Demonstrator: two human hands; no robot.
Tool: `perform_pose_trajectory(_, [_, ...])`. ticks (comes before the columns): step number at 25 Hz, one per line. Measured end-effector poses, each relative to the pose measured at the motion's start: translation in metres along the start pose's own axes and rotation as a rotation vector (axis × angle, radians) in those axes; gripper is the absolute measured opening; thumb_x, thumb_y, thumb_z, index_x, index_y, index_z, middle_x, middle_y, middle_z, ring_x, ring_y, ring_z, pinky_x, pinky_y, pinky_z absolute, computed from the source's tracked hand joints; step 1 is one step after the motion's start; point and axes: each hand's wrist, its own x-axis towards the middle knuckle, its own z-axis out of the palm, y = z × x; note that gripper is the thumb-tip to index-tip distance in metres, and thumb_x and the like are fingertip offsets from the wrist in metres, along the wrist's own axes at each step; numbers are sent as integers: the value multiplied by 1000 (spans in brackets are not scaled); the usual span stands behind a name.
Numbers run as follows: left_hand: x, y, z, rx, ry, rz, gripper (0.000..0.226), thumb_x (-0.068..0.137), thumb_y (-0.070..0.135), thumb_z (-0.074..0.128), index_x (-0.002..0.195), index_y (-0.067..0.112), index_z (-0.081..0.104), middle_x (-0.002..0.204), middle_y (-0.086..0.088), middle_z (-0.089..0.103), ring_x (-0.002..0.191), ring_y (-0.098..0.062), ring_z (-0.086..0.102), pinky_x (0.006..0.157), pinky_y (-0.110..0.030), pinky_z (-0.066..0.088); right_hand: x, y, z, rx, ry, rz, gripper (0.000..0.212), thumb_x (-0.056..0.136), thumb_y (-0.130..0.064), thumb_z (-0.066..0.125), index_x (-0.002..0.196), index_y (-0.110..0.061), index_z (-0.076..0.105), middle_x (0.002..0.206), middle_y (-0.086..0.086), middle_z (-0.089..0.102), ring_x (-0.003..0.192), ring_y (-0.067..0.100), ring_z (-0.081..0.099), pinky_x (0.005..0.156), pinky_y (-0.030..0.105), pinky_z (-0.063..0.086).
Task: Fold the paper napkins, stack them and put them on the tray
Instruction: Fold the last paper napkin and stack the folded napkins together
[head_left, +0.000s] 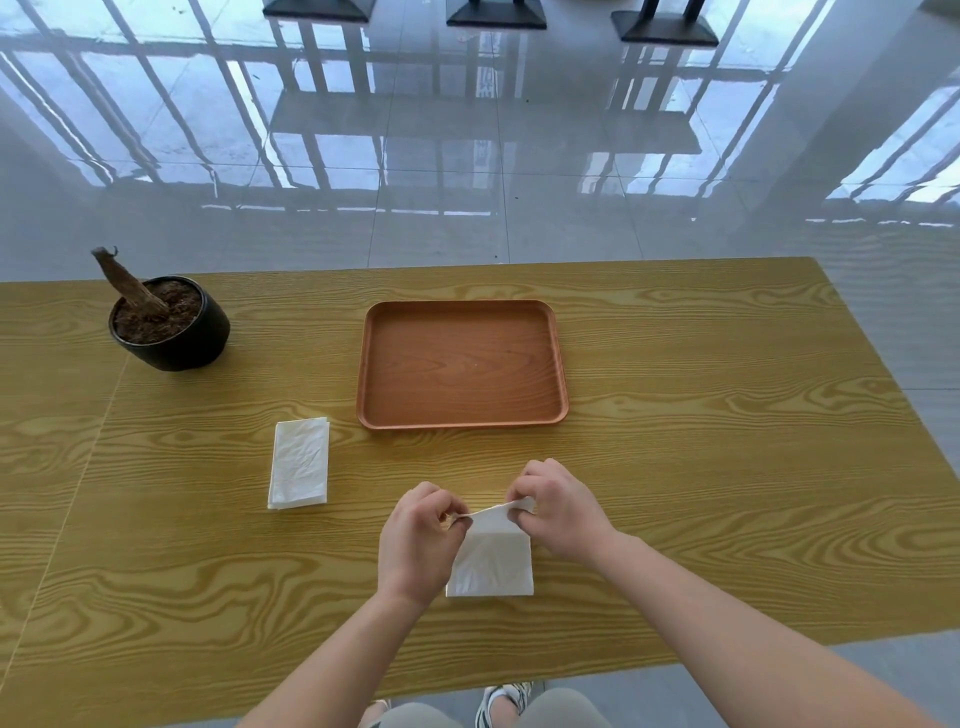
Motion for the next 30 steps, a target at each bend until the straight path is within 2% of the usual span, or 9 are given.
perform_pose_trajectory(7, [-30,-12,-8,125,-11,164,18,73,14,82,77,26,70,82,17,58,81,-7,55,59,-25,48,-41,-10,13,-123,111,-145,6,83,-11,73,85,-17,72,84,-4,61,84,18,52,66,24,44])
perform_pose_trajectory(11, [-41,-21,-9,178,-48,246,22,69,10,83,76,25,68,81,15,58,78,-8,54,54,-23,46,-53,-14,23,-168,136,-195,9,79,-9,73,80,-18,71,80,-4,60,77,22,54,63,31,50])
perform_pose_trajectory(16, [-51,-33,-5,234,-104,344,19,65,5,74,73,21,68,82,7,59,76,-17,56,55,-31,50,-66,-8,31,-236,46,-242,9,83,-26,63,79,-21,68,84,-4,57,80,20,52,68,36,51])
perform_pose_trajectory(20, [-59,-35,-5,287,-86,349,6,70,18,63,68,20,68,83,5,58,76,-18,55,60,-38,52,-70,-5,31,-213,38,-196,22,86,-44,63,87,-24,72,88,-7,59,84,17,51,76,33,51])
perform_pose_trajectory(21, [-60,-35,-4,299,-61,357,5,75,22,64,74,20,68,89,4,60,82,-20,58,65,-39,54,-69,-5,30,-198,78,-186,21,89,-41,63,91,-22,73,90,-7,61,85,17,52,77,35,52])
perform_pose_trajectory(23, [-61,-36,2,407,-75,416,24,86,32,61,106,21,70,123,-1,62,117,-25,58,91,-43,53,-67,-4,32,-247,152,-221,23,93,-33,63,110,-21,71,109,-4,67,100,19,56,85,40,54])
perform_pose_trajectory(25, [-65,-41,10,539,-154,481,57,96,47,50,144,17,48,158,-6,36,148,-25,29,115,-46,29,-71,-6,43,-352,108,-260,48,96,-42,56,139,-20,56,148,-1,53,136,24,47,108,43,42])
perform_pose_trajectory(27, [-72,-46,17,630,-230,500,79,98,64,36,154,10,29,165,-8,19,152,-24,16,117,-48,17,-80,-5,60,-447,38,-280,70,99,-59,42,154,-16,34,165,0,25,152,25,20,118,45,18])
perform_pose_trajectory(30, [-81,-57,24,671,-309,482,93,92,76,32,154,7,27,165,-11,17,151,-27,19,114,-51,19,-91,4,74,-522,-49,-249,85,97,-72,30,157,-12,24,167,5,15,154,26,11,116,48,13])
